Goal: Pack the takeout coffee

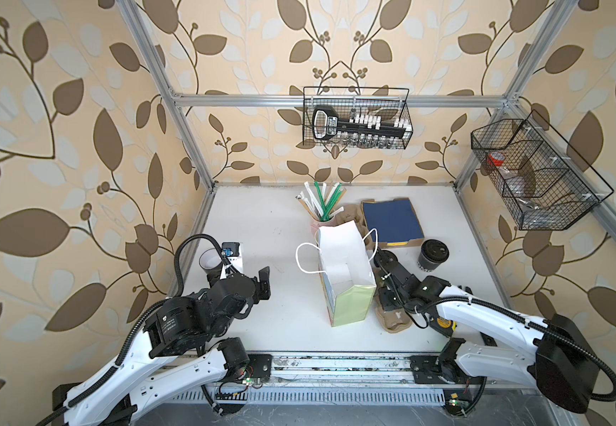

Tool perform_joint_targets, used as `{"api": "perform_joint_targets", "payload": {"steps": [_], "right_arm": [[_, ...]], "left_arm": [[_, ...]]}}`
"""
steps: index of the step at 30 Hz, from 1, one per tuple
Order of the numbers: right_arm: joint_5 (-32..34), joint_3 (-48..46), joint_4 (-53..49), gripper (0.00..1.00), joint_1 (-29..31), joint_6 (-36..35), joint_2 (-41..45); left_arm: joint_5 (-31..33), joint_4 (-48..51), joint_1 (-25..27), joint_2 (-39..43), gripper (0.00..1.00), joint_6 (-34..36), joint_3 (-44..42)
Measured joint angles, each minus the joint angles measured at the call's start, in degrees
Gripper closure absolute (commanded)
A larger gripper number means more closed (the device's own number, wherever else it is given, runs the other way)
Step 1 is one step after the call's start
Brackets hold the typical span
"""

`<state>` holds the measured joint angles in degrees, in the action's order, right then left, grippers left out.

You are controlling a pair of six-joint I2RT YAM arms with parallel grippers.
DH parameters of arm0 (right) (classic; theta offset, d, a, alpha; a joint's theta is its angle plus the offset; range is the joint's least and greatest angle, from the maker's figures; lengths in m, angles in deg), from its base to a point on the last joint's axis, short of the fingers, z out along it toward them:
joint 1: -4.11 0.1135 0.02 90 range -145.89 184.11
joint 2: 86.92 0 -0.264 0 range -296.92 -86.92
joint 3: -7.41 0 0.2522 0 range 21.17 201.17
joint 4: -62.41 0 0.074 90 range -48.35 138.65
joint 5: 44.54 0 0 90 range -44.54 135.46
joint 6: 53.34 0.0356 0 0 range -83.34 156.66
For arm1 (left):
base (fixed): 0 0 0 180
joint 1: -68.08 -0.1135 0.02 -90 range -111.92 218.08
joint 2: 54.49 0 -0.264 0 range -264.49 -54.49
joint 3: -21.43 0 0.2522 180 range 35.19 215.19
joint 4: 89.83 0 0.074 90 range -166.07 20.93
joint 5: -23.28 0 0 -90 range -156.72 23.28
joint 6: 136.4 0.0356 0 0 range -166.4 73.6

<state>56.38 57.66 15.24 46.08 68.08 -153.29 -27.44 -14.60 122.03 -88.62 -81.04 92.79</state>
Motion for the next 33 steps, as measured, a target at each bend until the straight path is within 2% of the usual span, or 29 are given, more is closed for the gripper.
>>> {"api": "perform_joint_targets", "payload": {"steps": [3,6,8,17,29,33], "right_arm": [[0.2,0.3,-1.1,0.63,0.0,0.3,2.0],[0.7,0.6,-1.7,0.55,0.0,0.6,3.6],[0.8,0.7,-2.1,0.55,0.0,0.9,4.0],[0.6,0.7,-1.9,0.51,0.0,0.9,0.7],[0.6,0.7,-0.3,0.52,0.0,0.5,-3.8],[0.5,0.7,0.2,0.56,0.0,0.5,-4.0]], "left_arm": [[0.0,0.0,0.0,0.0,0.01,0.0,0.0],[0.0,0.0,0.0,0.0,0.01,0.0,0.0],[0.0,0.0,0.0,0.0,0.01,0.0,0.0],[0.0,-0.2,0.0,-0.2,0.01,0.0,0.0],[0.0,-0.3,0.0,-0.4,0.01,0.2,0.0],[0.0,-0.3,0.0,-0.4,0.01,0.2,0.0]]}}
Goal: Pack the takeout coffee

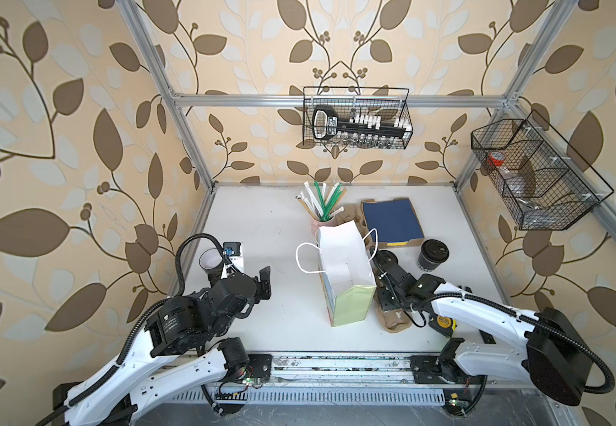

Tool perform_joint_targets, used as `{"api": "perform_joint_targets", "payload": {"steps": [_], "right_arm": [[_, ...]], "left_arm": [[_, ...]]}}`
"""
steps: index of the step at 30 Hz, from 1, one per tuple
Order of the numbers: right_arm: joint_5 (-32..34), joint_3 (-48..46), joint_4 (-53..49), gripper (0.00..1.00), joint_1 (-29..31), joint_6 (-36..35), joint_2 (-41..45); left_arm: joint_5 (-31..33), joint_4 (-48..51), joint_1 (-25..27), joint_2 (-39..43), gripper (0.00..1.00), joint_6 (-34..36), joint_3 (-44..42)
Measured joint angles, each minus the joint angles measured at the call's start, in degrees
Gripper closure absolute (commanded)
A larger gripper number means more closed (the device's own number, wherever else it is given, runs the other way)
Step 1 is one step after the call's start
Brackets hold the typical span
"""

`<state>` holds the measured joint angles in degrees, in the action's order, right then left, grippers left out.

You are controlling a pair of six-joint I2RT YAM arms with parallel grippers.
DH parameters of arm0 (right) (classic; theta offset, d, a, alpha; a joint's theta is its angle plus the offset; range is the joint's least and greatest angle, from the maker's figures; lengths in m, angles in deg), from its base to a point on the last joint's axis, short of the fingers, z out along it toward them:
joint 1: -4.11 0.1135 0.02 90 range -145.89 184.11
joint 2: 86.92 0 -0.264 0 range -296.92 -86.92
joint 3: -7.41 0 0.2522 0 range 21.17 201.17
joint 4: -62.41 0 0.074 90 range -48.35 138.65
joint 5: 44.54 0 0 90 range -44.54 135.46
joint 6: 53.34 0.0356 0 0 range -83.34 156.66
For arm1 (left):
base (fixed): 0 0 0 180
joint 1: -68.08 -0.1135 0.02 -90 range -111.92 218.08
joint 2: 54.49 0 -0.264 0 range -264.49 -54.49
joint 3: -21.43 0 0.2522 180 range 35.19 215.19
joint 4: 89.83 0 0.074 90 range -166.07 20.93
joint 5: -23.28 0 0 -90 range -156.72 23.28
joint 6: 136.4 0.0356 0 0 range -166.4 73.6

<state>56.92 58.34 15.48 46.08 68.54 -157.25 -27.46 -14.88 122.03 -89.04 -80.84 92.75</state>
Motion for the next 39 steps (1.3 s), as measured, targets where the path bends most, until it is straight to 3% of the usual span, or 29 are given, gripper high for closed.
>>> {"api": "perform_joint_targets", "payload": {"steps": [26,39], "right_arm": [[-0.2,0.0,0.1,0.64,0.0,0.0,0.0],[0.3,0.3,-2.3,0.68,0.0,0.9,5.8]], "left_arm": [[0.0,-0.2,0.0,0.0,0.01,0.0,0.0],[-0.1,-0.3,0.0,0.0,0.01,0.1,0.0]]}}
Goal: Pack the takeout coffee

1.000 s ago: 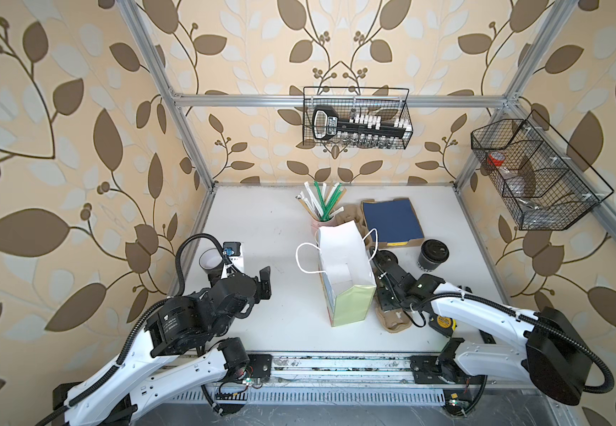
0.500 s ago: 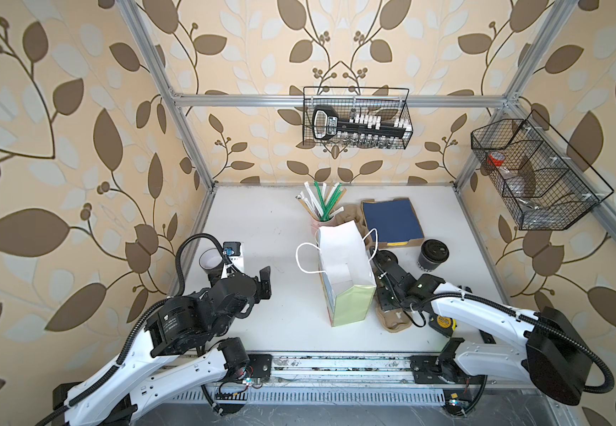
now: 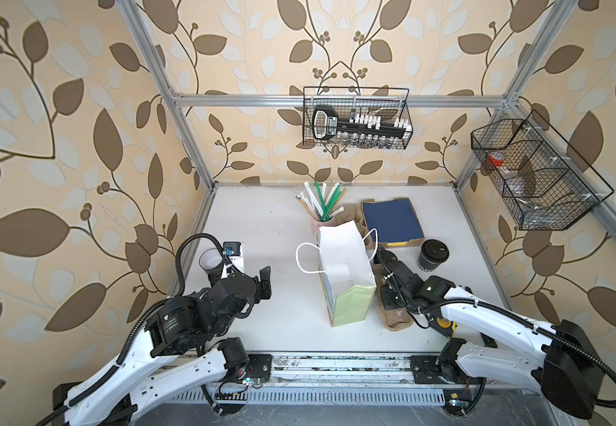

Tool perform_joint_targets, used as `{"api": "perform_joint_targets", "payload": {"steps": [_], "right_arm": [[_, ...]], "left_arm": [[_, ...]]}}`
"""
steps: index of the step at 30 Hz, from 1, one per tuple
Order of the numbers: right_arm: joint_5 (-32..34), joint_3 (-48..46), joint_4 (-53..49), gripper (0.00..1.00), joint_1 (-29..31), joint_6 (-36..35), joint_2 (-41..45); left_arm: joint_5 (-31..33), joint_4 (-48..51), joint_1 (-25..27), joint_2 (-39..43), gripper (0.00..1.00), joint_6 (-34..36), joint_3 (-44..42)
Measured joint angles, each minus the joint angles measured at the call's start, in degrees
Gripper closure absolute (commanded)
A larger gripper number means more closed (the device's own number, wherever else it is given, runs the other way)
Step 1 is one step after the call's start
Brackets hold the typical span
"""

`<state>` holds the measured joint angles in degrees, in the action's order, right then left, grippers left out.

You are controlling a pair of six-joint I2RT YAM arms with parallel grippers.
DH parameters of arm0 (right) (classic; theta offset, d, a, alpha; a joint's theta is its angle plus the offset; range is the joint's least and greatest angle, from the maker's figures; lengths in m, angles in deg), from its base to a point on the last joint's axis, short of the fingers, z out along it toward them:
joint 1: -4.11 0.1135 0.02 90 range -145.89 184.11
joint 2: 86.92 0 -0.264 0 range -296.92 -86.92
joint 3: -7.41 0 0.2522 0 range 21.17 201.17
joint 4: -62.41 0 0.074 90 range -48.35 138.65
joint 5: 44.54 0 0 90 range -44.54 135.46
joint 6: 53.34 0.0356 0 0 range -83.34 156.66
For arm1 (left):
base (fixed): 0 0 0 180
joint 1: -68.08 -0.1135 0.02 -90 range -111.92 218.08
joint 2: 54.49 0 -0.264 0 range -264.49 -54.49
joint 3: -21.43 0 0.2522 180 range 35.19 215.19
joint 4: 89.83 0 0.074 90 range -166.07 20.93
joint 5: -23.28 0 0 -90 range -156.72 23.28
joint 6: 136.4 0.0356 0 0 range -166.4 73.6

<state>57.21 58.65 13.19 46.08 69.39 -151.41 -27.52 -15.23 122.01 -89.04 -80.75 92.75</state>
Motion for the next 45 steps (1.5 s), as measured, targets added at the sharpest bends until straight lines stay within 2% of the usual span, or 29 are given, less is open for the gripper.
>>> {"api": "perform_joint_targets", "payload": {"steps": [8,27,37,45], "right_arm": [[1.8,3.1,-5.0,0.68,-0.3,0.3,5.7],[8.5,25.6,-20.0,0.69,-0.5,-0.1,14.1],[9.2,40.7,-25.0,0.69,0.3,-1.5,12.0],[11.1,53.9,-27.1,0.7,6.6,-1.9,5.2]], "left_arm": [[0.0,-0.2,0.0,0.0,0.01,0.2,0.0],[-0.2,-0.7,0.0,0.0,0.01,1.2,0.0],[-0.8,-0.8,-0.4,0.0,0.01,1.2,-0.2],[-1.3,-0.9,-0.4,0.0,0.01,1.3,-0.2]]}}
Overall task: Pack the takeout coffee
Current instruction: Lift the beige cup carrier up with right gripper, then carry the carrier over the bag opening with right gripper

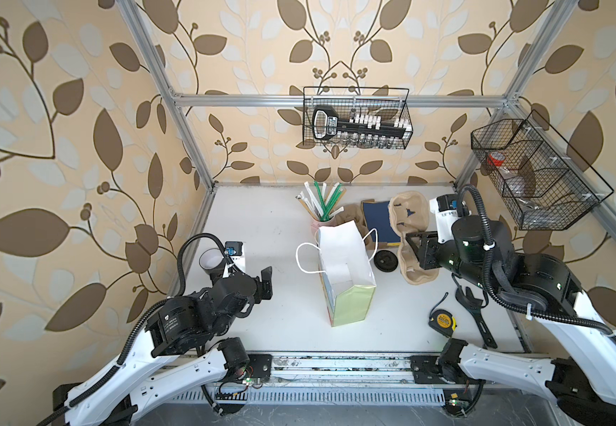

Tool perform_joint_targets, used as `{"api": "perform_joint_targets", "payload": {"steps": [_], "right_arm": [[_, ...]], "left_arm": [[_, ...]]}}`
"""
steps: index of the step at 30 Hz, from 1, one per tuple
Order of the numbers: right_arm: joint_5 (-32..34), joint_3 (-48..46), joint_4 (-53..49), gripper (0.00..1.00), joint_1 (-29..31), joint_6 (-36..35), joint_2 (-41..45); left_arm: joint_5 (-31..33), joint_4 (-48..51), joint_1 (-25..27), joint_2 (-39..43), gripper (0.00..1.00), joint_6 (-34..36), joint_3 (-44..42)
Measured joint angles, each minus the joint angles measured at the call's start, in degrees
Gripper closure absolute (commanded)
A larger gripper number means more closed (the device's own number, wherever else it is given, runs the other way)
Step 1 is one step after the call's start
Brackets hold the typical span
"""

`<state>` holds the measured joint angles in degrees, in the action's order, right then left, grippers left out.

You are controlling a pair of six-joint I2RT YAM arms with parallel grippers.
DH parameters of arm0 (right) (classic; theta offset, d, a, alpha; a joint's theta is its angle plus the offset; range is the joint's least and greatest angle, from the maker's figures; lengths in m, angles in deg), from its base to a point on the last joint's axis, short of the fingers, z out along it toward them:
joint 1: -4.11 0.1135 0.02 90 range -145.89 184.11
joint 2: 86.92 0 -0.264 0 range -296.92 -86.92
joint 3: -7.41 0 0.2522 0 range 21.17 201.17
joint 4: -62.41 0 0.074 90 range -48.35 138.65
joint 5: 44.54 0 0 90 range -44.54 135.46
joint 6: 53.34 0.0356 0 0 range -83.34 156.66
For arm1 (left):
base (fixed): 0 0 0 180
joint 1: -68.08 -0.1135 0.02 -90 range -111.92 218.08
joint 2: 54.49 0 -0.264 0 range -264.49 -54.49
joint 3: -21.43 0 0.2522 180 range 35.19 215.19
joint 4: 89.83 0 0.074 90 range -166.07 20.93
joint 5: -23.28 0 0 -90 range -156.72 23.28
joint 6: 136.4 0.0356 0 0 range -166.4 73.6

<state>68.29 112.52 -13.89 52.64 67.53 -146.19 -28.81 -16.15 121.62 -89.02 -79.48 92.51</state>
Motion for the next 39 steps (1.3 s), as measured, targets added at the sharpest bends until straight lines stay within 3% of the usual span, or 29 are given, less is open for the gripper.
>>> {"api": "perform_joint_targets", "payload": {"steps": [13,22,39], "right_arm": [[2.7,14.8,-0.9,0.7,12.2,0.4,-15.0],[2.7,16.9,-0.8,0.69,14.1,1.9,-22.3],[6.1,21.9,-2.3,0.69,16.2,4.8,-20.3]], "left_arm": [[-0.3,-0.1,0.0,0.0,0.01,0.1,-0.2],[-0.4,-0.1,0.0,0.2,0.01,0.1,-0.3],[-3.5,0.0,0.0,-1.3,0.01,-0.3,-0.6]]}}
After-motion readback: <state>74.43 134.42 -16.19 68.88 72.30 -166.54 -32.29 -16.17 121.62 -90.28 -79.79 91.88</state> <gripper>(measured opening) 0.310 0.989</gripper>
